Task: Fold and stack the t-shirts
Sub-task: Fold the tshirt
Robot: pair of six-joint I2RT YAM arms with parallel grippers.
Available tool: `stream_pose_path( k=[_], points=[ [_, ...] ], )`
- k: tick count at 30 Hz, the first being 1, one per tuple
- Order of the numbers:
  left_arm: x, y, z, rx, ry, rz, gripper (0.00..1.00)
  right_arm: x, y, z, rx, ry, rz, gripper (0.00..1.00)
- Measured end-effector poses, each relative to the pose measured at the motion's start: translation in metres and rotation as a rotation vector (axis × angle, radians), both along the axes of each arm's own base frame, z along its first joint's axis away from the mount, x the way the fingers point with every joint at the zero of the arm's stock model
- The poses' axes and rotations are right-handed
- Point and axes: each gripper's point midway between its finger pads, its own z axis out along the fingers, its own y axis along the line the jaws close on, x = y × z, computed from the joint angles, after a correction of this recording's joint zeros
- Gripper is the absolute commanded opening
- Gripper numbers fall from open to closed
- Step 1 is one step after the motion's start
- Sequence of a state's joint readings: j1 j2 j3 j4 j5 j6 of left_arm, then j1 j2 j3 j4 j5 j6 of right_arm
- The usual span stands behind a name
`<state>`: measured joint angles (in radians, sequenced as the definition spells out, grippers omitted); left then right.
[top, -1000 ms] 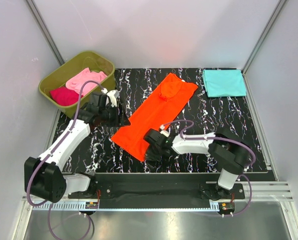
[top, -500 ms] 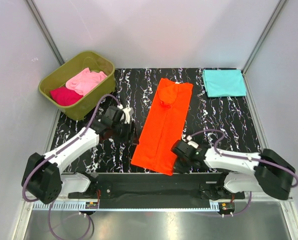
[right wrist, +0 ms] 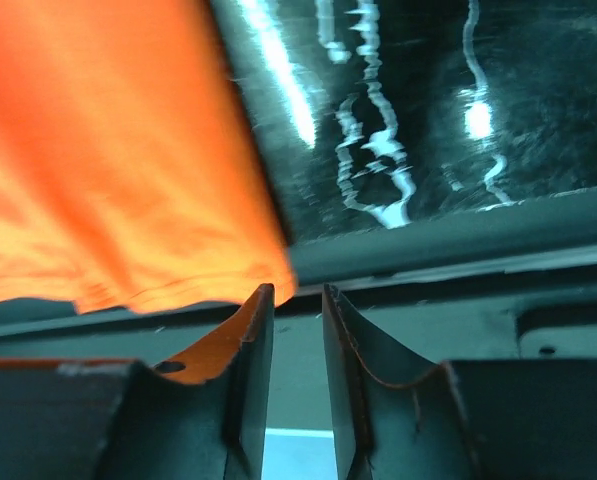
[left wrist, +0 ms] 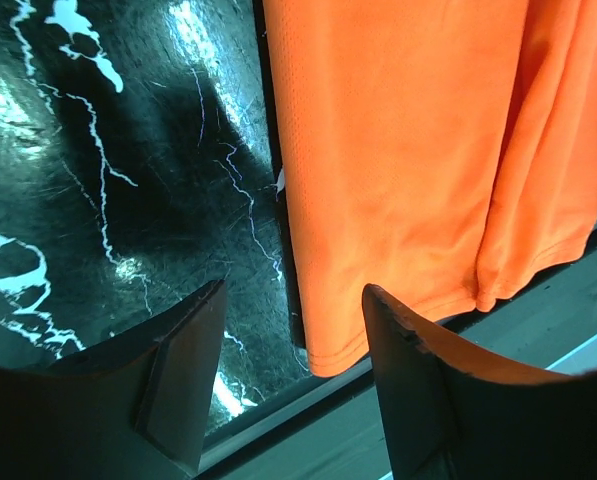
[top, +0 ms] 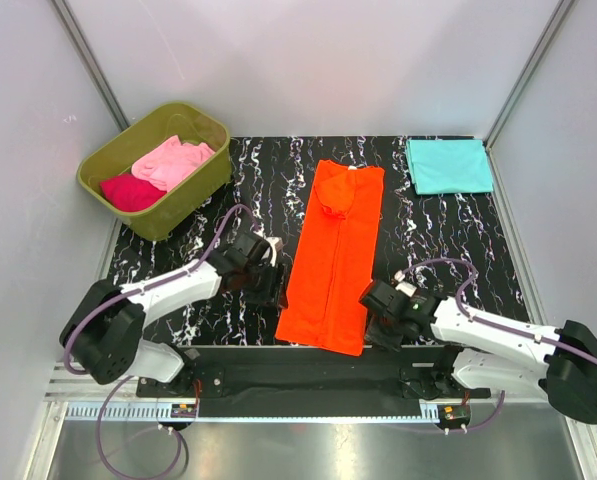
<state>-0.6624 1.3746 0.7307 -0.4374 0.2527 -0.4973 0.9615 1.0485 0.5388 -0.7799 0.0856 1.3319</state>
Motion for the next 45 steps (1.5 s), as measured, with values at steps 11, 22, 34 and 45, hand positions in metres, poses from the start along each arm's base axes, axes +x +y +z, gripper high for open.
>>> stream_pose_path(
  k=[11, 22, 34, 45],
  points=[
    [-0.002, -0.007, -0.019, -0.018, 0.019, -0.007, 0.42, 0.074, 0.043, 0.061, 0.072, -0.169, 0.102, 0.24],
    [-0.007, -0.009, -0.025, -0.039, 0.036, 0.002, 0.00, 0.089, 0.082, -0.009, 0.024, 0.010, 0.350, 0.19],
    [-0.012, -0.007, -0.027, -0.059, 0.047, 0.049, 0.24, 0.089, 0.080, -0.015, 0.044, 0.039, 0.367, 0.27],
    [-0.011, -0.009, 0.015, -0.142, -0.044, 0.055, 0.36, 0.095, 0.099, 0.023, 0.168, -0.022, 0.365, 0.25]
  ],
)
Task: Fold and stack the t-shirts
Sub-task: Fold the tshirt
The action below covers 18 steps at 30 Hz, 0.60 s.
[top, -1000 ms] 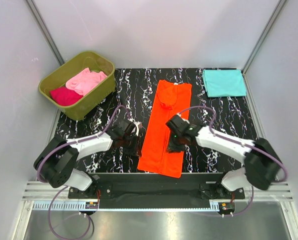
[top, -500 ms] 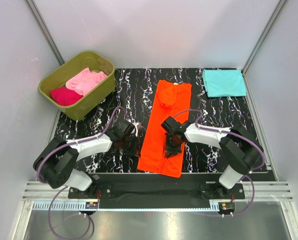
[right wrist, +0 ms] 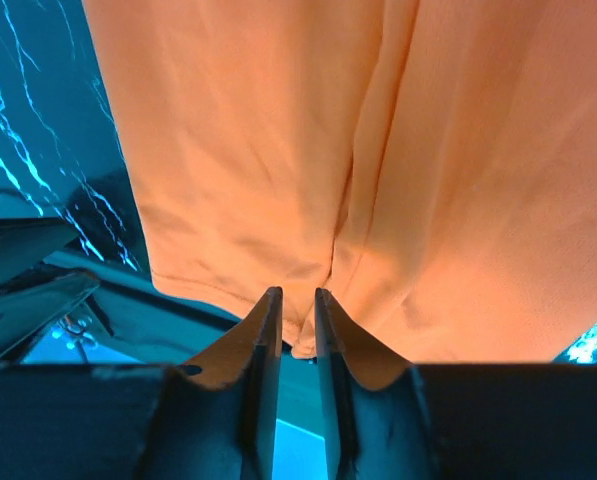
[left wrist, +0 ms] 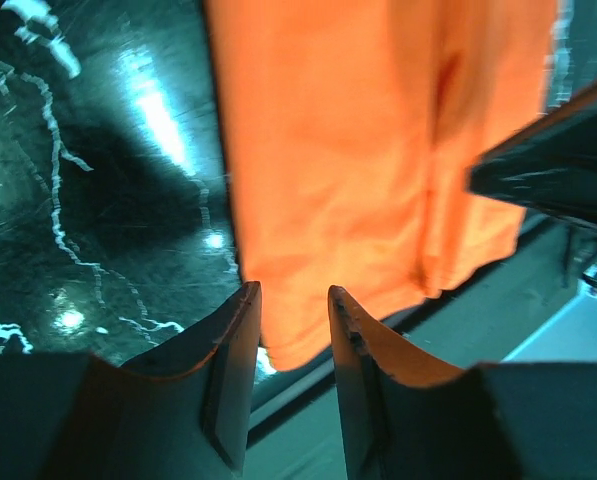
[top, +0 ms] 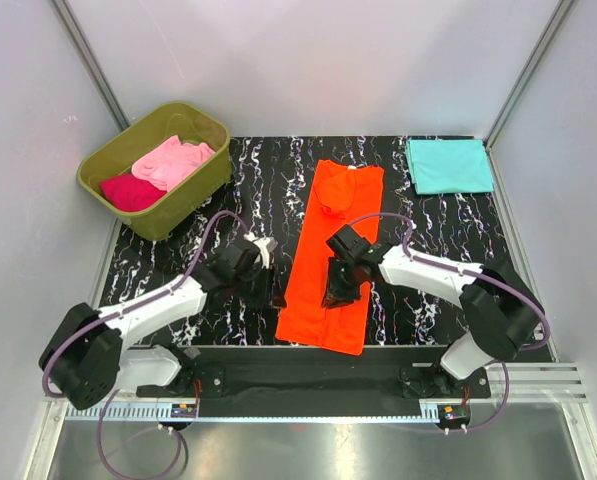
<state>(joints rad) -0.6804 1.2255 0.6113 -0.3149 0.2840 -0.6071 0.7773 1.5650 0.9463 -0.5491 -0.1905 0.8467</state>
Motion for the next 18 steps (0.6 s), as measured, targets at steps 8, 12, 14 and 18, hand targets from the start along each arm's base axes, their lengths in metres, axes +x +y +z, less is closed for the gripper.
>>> stream_pose_path(
  k=[8, 12, 14, 18],
  points=[
    [-0.004, -0.017, 0.026, -0.071, -0.052, -0.056, 0.18, 0.052, -0.032, 0.024, 0.001, -0.040, -0.059, 0.30],
    [-0.002, -0.021, 0.018, -0.051, -0.022, -0.063, 0.11, 0.159, -0.085, 0.058, -0.004, -0.182, -0.234, 0.31],
    [-0.001, -0.024, 0.011, -0.041, 0.002, -0.073, 0.12, 0.202, -0.107, 0.070, -0.039, -0.257, -0.278, 0.31],
    [-0.004, -0.024, 0.004, -0.028, 0.027, -0.088, 0.15, 0.259, -0.124, 0.074, -0.104, -0.332, -0.275, 0.23]
  ],
)
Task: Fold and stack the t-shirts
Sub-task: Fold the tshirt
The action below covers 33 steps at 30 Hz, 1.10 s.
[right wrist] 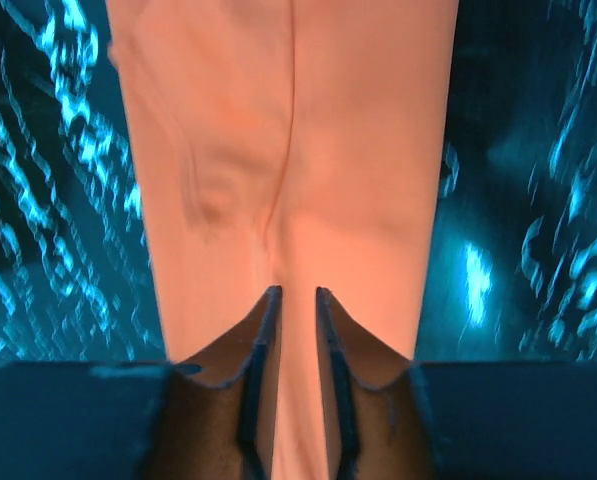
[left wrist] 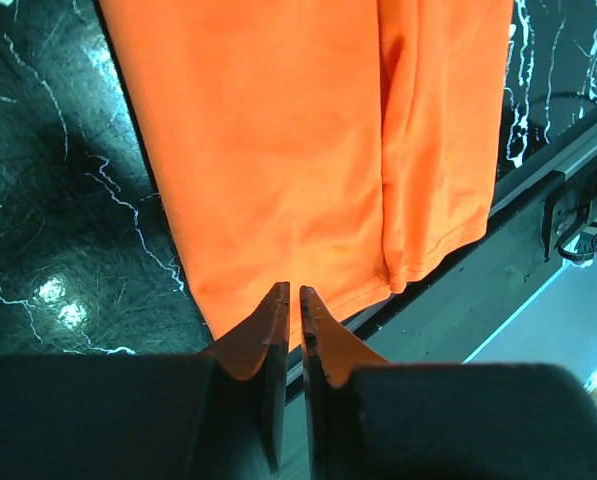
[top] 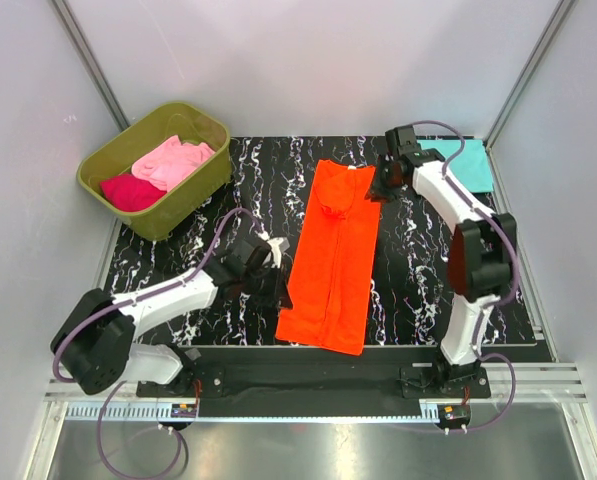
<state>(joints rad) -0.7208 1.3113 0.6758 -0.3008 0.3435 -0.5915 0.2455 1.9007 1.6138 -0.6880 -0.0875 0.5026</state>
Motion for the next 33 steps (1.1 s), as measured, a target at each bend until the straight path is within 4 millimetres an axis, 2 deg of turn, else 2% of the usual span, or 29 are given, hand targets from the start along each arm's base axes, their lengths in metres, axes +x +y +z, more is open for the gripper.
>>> stream_pose_path(
  k=[4, 6, 10, 14, 19, 24, 27, 31, 33],
  points=[
    [0.001, -0.002, 0.004, -0.009, -0.009, -0.013, 0.15, 0.058, -0.015, -0.016, -0.033, -0.031, 0.014, 0.11],
    [0.003, -0.006, 0.008, -0.021, -0.011, -0.022, 0.14, 0.077, -0.023, -0.024, -0.037, -0.034, 0.014, 0.07],
    [0.005, -0.020, 0.014, -0.057, -0.001, -0.058, 0.15, 0.113, -0.039, -0.040, -0.036, -0.034, -0.004, 0.05],
    [0.001, -0.037, 0.018, -0.087, 0.004, -0.110, 0.14, 0.137, -0.049, -0.053, -0.048, -0.041, -0.010, 0.05],
    [-0.004, -0.063, 0.016, -0.114, 0.018, -0.177, 0.14, 0.146, -0.043, -0.066, -0.029, -0.031, 0.009, 0.05],
    [-0.010, -0.081, -0.001, -0.096, 0.057, -0.213, 0.14, 0.145, -0.043, -0.091, -0.031, 0.011, 0.003, 0.05],
    [-0.015, -0.085, -0.017, -0.067, 0.092, -0.221, 0.14, 0.144, -0.045, -0.108, -0.034, 0.039, -0.011, 0.06],
    [-0.020, -0.081, -0.044, -0.011, 0.150, -0.216, 0.13, 0.148, -0.050, -0.107, -0.045, 0.030, -0.025, 0.08],
    [-0.021, -0.084, -0.046, -0.018, 0.177, -0.211, 0.13, 0.151, -0.051, -0.106, -0.053, 0.022, -0.020, 0.12]
  ],
)
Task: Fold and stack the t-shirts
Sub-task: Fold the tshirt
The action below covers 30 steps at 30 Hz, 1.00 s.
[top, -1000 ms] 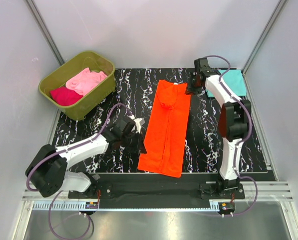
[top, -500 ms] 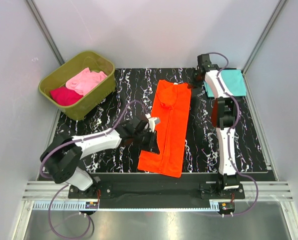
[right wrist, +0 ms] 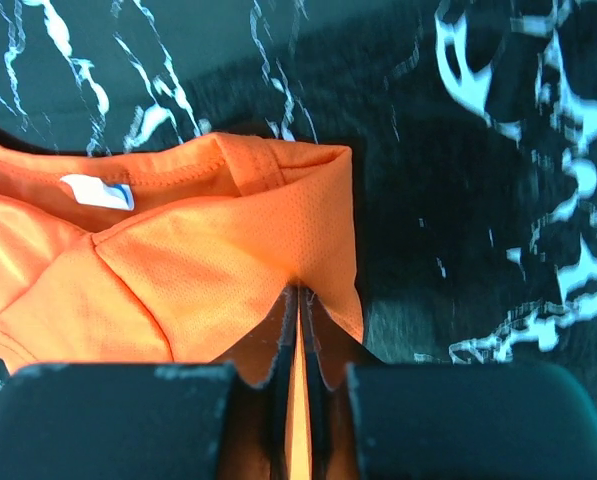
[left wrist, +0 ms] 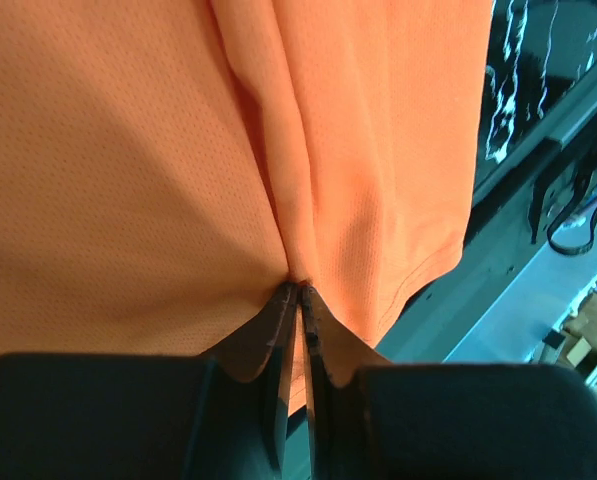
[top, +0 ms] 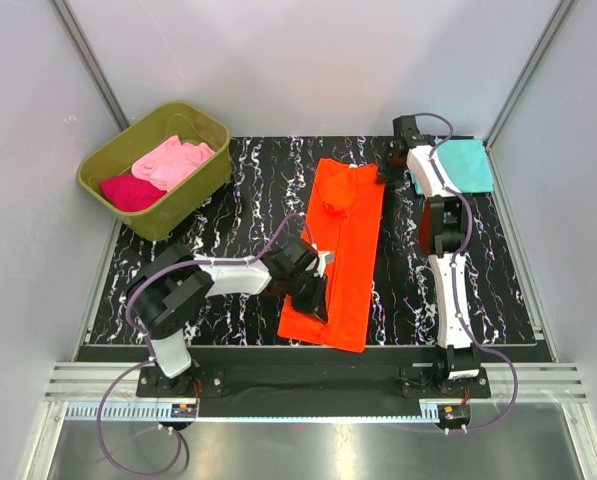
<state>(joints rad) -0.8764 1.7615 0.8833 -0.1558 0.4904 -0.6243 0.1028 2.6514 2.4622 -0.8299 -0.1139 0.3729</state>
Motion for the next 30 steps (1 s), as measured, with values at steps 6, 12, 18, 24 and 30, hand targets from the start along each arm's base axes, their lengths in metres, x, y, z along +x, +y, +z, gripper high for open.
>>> stream_pose_path(
  k=[6, 12, 18, 24, 30],
  points=[
    [0.009, -0.012, 0.002, -0.023, -0.005, 0.023, 0.16, 0.012, -0.002, 0.001, -0.024, -0.048, 0.047, 0.16],
    [0.021, -0.028, 0.003, -0.060, 0.009, 0.082, 0.19, 0.035, 0.005, 0.003, 0.000, -0.138, 0.117, 0.16],
    [0.025, -0.033, 0.008, -0.065, 0.022, 0.118, 0.24, 0.040, 0.004, 0.004, 0.044, -0.161, 0.141, 0.19],
    [0.045, -0.048, 0.044, -0.096, -0.054, 0.111, 0.26, 0.044, -0.011, 0.005, 0.156, -0.175, 0.132, 0.20],
    [0.053, -0.040, 0.072, -0.124, -0.125, 0.123, 0.26, 0.046, -0.020, 0.015, 0.287, -0.181, 0.109, 0.12]
  ],
)
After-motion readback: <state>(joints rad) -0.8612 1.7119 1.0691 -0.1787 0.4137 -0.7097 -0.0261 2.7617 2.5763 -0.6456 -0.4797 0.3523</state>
